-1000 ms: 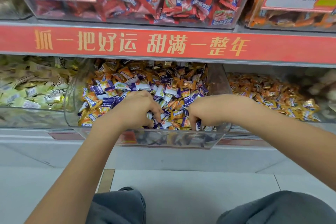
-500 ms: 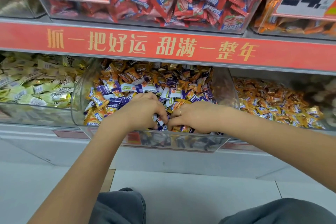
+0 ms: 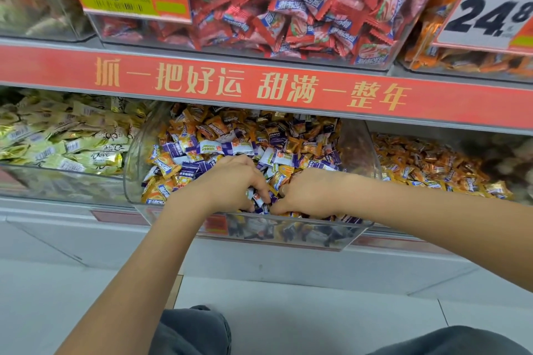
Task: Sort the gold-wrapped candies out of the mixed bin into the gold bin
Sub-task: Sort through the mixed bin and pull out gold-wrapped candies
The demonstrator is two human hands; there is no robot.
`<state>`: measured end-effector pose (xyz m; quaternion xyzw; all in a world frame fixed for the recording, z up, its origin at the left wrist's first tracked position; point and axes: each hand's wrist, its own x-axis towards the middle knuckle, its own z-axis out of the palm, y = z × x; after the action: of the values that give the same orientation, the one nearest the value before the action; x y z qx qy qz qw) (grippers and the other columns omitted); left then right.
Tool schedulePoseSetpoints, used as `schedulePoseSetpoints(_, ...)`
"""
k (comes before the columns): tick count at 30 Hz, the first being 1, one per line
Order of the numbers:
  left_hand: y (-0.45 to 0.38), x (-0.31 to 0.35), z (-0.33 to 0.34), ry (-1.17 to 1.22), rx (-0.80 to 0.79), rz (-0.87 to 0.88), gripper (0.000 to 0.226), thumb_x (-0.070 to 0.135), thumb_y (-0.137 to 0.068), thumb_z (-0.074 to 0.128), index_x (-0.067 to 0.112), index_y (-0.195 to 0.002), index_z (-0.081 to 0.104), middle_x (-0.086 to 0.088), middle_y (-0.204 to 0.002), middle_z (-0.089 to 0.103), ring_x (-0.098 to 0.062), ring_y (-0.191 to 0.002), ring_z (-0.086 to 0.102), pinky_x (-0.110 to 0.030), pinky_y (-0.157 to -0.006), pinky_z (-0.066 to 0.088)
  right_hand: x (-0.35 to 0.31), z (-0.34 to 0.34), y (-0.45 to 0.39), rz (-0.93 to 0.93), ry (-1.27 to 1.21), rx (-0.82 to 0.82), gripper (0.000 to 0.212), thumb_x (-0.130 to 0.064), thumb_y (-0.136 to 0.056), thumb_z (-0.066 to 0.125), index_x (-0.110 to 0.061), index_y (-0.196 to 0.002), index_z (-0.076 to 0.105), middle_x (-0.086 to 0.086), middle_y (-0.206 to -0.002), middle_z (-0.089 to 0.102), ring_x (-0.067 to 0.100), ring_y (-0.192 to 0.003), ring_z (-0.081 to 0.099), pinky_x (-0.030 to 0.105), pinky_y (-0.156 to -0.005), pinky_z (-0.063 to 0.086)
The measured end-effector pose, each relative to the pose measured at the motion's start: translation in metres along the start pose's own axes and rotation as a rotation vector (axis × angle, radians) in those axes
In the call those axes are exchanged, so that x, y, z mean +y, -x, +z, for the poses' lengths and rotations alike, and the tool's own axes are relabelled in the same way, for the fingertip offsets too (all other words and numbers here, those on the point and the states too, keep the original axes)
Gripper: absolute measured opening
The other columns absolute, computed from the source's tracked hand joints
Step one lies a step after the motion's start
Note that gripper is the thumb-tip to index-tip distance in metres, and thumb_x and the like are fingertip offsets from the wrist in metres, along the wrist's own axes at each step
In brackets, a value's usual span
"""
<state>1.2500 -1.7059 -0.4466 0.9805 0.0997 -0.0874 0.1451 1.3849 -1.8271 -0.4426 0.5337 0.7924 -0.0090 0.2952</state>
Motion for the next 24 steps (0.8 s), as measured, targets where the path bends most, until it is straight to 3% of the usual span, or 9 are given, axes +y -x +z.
schedulePoseSetpoints(4,0.002,-0.001,0.002,0.030,0.008,-0.014,0.031,0.029,-0.079,0.075,0.044,-0.105,0.067,0.018,-0.122,0.056,-0.010,-0.118,0.034,-0.028,-0.095,0.019,0.000,-0.002,-0.003,-0.007,-0.096,-0.022,0.044,-0.011,-0.092,0.050,-0.026,-0.134,0.047,0.003,-0.073,0.045,0.024,-0.068,0.044,0.029,-0.049,0.025)
schedulePoseSetpoints(7,0.002,-0.004,0.002,0.043,0.016,-0.013,0.030,0.031,-0.079,0.075,0.046,-0.104,0.067,0.017,-0.121,0.055,-0.011,-0.118,0.035,-0.032,-0.100,0.022,0.017,-0.004,0.009,0.083,-0.526,0.009,0.035,-0.020,-0.088,0.065,-0.018,-0.120,0.053,0.000,-0.067,0.041,0.016,-0.060,0.040,0.031,-0.051,0.028)
schedulePoseSetpoints(9,0.002,-0.003,0.000,0.046,0.003,0.002,0.030,0.031,-0.080,0.074,0.044,-0.106,0.067,0.019,-0.119,0.057,-0.007,-0.117,0.034,-0.030,-0.098,0.021,0.026,-0.006,0.021,0.145,-0.832,0.139,0.026,-0.027,-0.087,0.069,-0.019,-0.107,0.055,-0.001,-0.071,0.046,0.010,-0.060,0.039,0.029,-0.055,0.032)
schedulePoseSetpoints(12,0.005,0.001,-0.004,0.089,0.015,-0.002,0.025,0.034,-0.080,0.073,0.034,-0.105,0.069,0.009,-0.108,0.060,-0.009,-0.105,0.043,-0.031,-0.091,0.030,0.026,-0.014,0.028,0.135,-1.116,0.294,0.020,-0.031,-0.085,0.071,-0.026,-0.100,0.058,-0.008,-0.095,0.058,0.008,-0.084,0.053,0.027,-0.074,0.043)
schedulePoseSetpoints(15,0.010,0.008,-0.012,0.391,0.106,-0.052,0.027,0.033,-0.080,0.074,0.016,-0.099,0.064,-0.001,-0.097,0.063,-0.013,-0.086,0.056,-0.028,-0.073,0.042,0.023,-0.025,0.032,0.152,-1.312,0.371,0.018,-0.027,-0.085,0.071,-0.030,-0.096,0.058,-0.026,-0.092,0.056,-0.006,-0.082,0.053,0.015,-0.072,0.039)
schedulePoseSetpoints(18,0.019,0.013,-0.018,0.802,0.110,-0.082,0.058,0.025,-0.077,0.077,0.022,-0.126,0.047,0.008,-0.123,0.054,-0.007,-0.109,0.059,-0.025,-0.092,0.049,0.022,-0.026,0.036,0.184,-1.508,0.440,0.018,-0.023,-0.085,0.071,-0.024,-0.099,0.059,-0.018,-0.095,0.057,-0.002,-0.076,0.057,0.018,-0.067,0.046)
schedulePoseSetpoints(20,0.022,0.016,-0.019,1.050,0.088,-0.090,0.065,0.014,-0.077,0.076,0.032,-0.127,0.038,0.014,-0.123,0.051,-0.009,-0.106,0.063,-0.024,-0.085,0.053,0.020,-0.026,0.038,0.183,-1.576,0.483,0.018,-0.020,-0.084,0.071,-0.024,-0.098,0.060,-0.017,-0.097,0.058,0.000,-0.080,0.058,0.018,-0.069,0.047)
schedulePoseSetpoints(22,0.021,0.017,-0.018,1.115,0.131,-0.097,0.060,0.009,-0.077,0.075,0.028,-0.125,0.045,0.007,-0.116,0.061,-0.013,-0.105,0.065,-0.020,-0.079,0.054,0.018,-0.027,0.037,0.194,-1.589,0.494,0.018,-0.019,-0.084,0.071,-0.026,-0.096,0.060,-0.018,-0.100,0.057,0.001,-0.088,0.057,0.017,-0.075,0.048)
schedulePoseSetpoints(24,0.019,0.017,-0.018,1.037,0.209,-0.128,0.056,0.014,-0.075,0.077,0.019,-0.126,0.053,-0.003,-0.100,0.072,-0.008,-0.113,0.059,-0.018,-0.084,0.050,0.017,-0.027,0.036,0.220,-1.641,0.503,0.018,-0.018,-0.084,0.071,-0.025,-0.097,0.062,-0.012,-0.102,0.058,0.007,-0.091,0.060,0.023,-0.080,0.053)
